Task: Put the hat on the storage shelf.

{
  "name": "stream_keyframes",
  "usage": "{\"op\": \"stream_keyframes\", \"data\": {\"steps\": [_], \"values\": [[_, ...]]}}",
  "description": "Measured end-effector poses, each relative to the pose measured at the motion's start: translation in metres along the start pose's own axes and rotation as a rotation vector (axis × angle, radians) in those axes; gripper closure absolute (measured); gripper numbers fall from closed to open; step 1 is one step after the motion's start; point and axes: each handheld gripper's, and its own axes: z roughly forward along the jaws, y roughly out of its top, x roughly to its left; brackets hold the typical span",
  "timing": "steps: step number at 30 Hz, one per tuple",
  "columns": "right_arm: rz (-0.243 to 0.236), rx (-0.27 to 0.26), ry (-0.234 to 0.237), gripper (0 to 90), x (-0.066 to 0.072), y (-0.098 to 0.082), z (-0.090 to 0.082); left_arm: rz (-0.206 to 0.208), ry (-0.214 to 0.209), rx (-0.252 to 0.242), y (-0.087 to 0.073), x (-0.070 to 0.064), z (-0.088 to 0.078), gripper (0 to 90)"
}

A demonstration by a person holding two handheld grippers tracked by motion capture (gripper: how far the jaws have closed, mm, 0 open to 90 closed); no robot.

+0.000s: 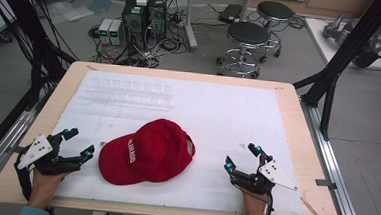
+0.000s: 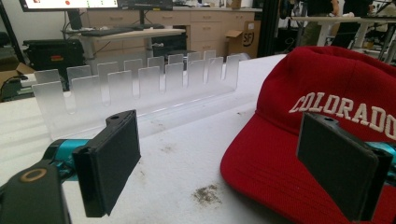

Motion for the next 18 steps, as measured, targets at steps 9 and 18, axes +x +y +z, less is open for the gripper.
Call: {"op": "stream_keyframes", "data": {"steps": [9,18], "values": [[-0.004,0.003,0.005,9.4,0.0002,0.0002,0.0005,0.005,0.004,-0.005,-0.0002,-0.0002,-0.0005,13.9],[-0.012,0.004,-0.003,9.4,0.0008,0.0002,0.0006,0.005,0.001,-0.008,-0.0003,0.0,-0.001,13.8]]}}
